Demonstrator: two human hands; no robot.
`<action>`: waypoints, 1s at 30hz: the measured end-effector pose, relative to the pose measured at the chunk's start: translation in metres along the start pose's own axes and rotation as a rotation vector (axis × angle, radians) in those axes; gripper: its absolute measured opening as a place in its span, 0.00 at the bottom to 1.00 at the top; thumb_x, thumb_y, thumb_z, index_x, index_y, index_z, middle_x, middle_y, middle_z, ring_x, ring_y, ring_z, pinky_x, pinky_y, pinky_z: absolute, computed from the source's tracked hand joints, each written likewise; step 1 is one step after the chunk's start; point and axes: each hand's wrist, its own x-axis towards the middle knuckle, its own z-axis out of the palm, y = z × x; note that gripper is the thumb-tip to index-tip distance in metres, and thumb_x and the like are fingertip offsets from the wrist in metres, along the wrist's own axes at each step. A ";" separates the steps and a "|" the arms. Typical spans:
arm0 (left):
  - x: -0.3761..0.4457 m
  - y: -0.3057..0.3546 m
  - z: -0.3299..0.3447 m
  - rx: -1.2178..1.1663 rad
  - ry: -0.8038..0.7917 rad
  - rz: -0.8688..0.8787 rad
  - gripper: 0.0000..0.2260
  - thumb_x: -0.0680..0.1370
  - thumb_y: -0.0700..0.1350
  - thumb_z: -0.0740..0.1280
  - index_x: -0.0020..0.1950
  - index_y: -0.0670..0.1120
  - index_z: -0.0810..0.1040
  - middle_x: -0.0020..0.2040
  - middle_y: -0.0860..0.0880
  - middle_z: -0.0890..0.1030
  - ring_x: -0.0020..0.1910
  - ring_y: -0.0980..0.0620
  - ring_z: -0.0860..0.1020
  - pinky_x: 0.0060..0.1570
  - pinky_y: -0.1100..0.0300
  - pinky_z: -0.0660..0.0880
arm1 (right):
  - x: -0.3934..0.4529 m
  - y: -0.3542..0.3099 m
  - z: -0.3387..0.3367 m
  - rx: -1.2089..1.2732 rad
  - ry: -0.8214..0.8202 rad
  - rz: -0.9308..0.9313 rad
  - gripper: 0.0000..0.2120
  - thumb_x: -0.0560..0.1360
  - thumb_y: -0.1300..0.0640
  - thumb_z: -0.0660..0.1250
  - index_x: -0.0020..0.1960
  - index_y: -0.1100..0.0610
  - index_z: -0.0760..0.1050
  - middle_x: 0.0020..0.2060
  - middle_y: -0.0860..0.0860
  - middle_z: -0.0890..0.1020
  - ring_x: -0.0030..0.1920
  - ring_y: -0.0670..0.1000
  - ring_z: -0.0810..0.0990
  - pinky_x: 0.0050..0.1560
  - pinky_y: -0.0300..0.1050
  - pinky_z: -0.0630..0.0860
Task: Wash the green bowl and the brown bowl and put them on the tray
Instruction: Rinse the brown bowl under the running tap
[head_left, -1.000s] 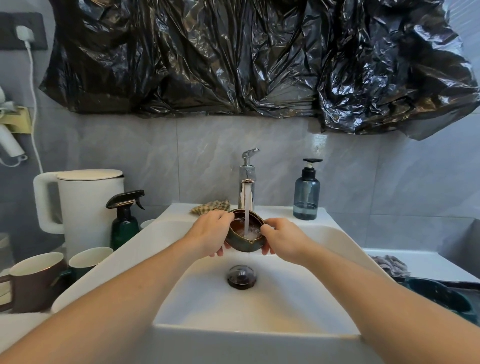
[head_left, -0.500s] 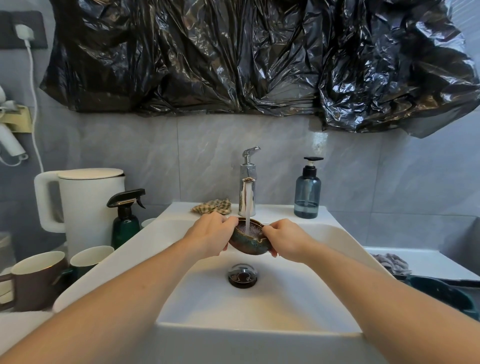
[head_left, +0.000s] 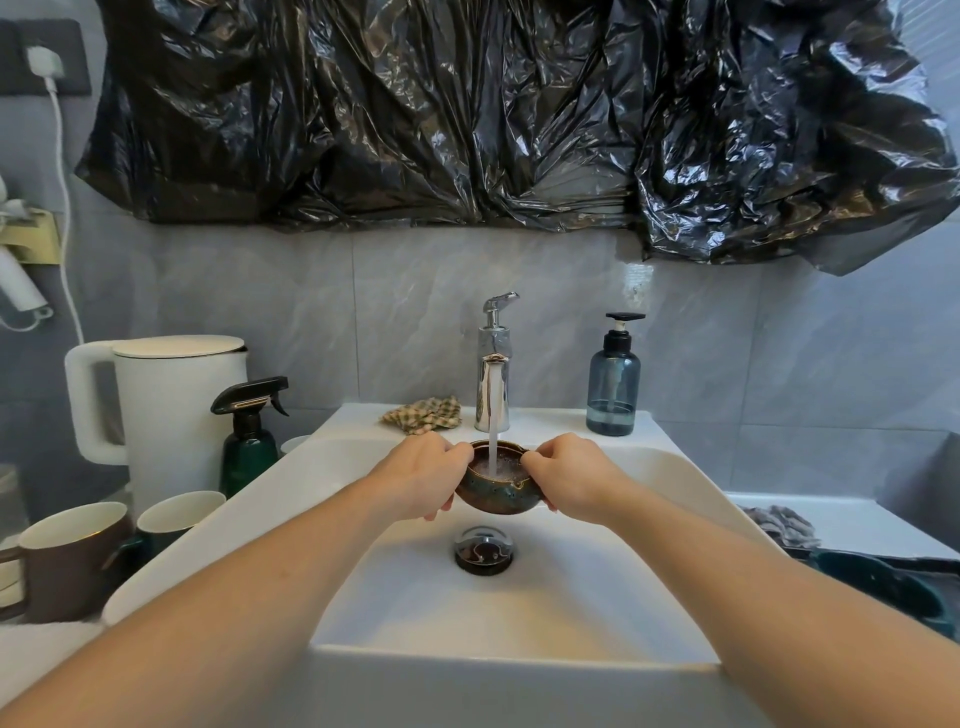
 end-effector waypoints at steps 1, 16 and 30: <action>0.000 0.000 0.000 0.003 -0.005 -0.003 0.25 0.85 0.52 0.53 0.33 0.44 0.77 0.28 0.47 0.79 0.29 0.47 0.77 0.38 0.55 0.73 | 0.000 0.000 0.000 -0.005 -0.001 0.004 0.18 0.84 0.48 0.59 0.51 0.57 0.83 0.40 0.54 0.83 0.41 0.51 0.79 0.41 0.45 0.76; -0.001 0.001 0.000 0.069 -0.045 -0.008 0.23 0.84 0.51 0.51 0.39 0.43 0.78 0.32 0.47 0.81 0.27 0.49 0.77 0.34 0.58 0.71 | -0.003 0.002 -0.002 -0.071 -0.034 0.009 0.22 0.83 0.50 0.57 0.35 0.58 0.77 0.32 0.55 0.81 0.35 0.52 0.77 0.38 0.44 0.73; -0.005 0.006 0.000 0.053 -0.098 -0.053 0.21 0.85 0.51 0.53 0.42 0.42 0.77 0.34 0.46 0.82 0.27 0.49 0.76 0.30 0.59 0.71 | -0.001 0.001 -0.001 -0.109 -0.047 0.037 0.19 0.85 0.48 0.58 0.48 0.58 0.80 0.36 0.52 0.80 0.40 0.50 0.78 0.37 0.41 0.72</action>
